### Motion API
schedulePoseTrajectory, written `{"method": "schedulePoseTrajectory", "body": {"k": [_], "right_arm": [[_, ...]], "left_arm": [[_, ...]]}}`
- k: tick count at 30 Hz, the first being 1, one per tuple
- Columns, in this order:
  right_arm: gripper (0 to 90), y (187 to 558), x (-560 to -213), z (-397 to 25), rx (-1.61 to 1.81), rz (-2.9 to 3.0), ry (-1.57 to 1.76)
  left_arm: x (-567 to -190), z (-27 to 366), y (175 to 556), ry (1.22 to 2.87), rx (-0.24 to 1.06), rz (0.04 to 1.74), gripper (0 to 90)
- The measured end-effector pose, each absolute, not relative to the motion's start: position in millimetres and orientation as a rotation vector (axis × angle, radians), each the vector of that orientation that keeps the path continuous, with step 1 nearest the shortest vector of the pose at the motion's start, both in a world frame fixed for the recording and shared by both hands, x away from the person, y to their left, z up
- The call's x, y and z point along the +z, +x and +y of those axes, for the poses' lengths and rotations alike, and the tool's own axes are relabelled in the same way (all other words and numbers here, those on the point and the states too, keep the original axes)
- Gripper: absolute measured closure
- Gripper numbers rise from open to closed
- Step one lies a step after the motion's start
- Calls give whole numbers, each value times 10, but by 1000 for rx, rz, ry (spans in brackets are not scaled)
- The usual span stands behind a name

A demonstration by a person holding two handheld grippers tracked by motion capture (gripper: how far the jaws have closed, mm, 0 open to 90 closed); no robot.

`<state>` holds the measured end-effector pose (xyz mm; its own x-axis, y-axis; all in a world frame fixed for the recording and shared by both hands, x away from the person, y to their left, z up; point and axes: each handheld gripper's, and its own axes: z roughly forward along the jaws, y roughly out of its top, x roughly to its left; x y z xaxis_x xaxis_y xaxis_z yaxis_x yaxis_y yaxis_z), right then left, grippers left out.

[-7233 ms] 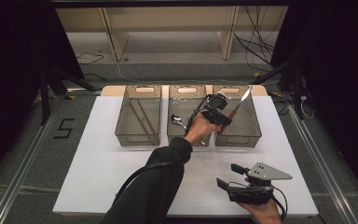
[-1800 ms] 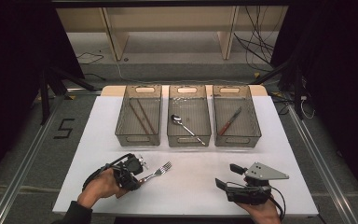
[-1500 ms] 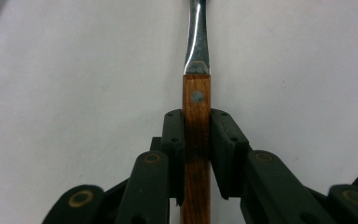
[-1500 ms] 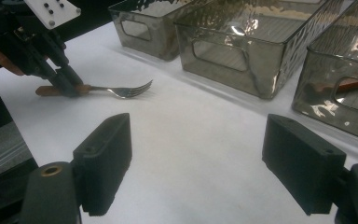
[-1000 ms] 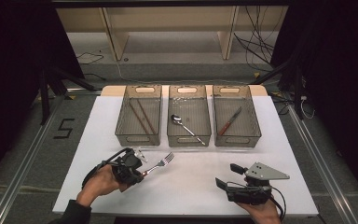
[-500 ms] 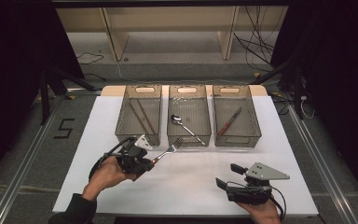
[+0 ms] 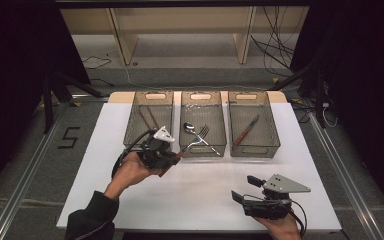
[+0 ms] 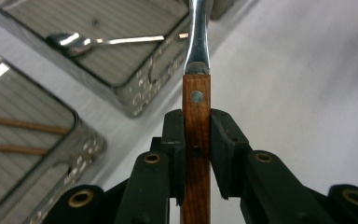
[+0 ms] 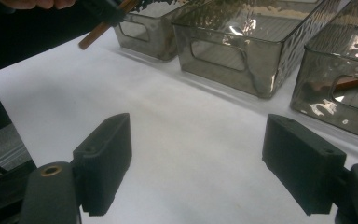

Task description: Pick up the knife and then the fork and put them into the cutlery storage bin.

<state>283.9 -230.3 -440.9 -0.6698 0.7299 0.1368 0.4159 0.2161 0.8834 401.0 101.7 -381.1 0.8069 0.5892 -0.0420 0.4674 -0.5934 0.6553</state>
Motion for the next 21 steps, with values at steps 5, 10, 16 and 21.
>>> {"method": "schedulePoseTrajectory", "body": {"k": [5, 10, 16, 21], "right_arm": [[246, 2838, -4410, -2304, 1436, 2187, 1076], [246, 2837, -4411, -2308, 1437, 2186, 1080], [246, 2838, -4411, -2319, 1444, 2184, 1080], [246, 2840, -4411, -2331, 1450, 2179, 1080]], "left_arm": [[-3763, 867, 4120, 2275, 226, 766, 760], [-3725, 678, 4222, 2252, 219, 751, 760], [-3686, 464, 4376, 2228, 217, 748, 760], [-3670, 329, 4494, 2207, 199, 755, 760]]}}
